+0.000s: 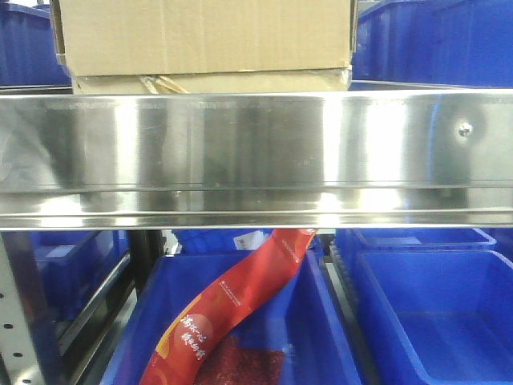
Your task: Stack two boxes on right shelf middle
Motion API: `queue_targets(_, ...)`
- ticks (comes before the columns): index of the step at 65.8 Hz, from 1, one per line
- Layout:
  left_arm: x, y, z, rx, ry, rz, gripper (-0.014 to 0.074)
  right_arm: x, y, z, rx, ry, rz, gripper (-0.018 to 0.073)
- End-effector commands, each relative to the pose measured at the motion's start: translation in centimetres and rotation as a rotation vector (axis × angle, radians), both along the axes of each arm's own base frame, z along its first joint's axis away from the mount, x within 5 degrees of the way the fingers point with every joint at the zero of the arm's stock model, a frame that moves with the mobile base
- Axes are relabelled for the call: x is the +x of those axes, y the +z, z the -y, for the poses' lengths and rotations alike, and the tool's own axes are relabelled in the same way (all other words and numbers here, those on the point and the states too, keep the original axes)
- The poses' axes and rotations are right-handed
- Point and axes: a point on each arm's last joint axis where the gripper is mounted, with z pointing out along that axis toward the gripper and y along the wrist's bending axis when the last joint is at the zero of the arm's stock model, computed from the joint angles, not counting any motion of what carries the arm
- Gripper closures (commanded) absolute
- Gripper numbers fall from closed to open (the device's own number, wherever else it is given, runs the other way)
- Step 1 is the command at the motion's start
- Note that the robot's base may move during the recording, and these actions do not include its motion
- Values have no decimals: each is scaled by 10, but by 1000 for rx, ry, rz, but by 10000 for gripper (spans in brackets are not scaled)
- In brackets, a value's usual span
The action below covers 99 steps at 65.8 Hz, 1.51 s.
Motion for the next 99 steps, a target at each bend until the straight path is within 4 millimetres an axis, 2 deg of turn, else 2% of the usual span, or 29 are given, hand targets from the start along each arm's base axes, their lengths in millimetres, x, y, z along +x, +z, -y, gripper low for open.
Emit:
queue_targets(1, -1, 2, 0, -3, -3, 27, 707, -5, -19, 3, -1, -53, 28, 727)
queue_targets(13, -1, 2, 0, -3, -3, 27, 707, -9, -61, 4, 63, -68, 15, 727)
queue_targets(18, -1, 3, 0, -4, -4, 30, 707, -9, -57, 4, 64, -65, 73, 727)
queue_targets(33, -1, 3, 0, -5, -4, 34, 707, -8, -63, 4, 55, -68, 10, 727)
queue_targets(99, -2, 3, 0, -6, -4, 35, 707, -8, -62, 4, 47, -67, 15, 727)
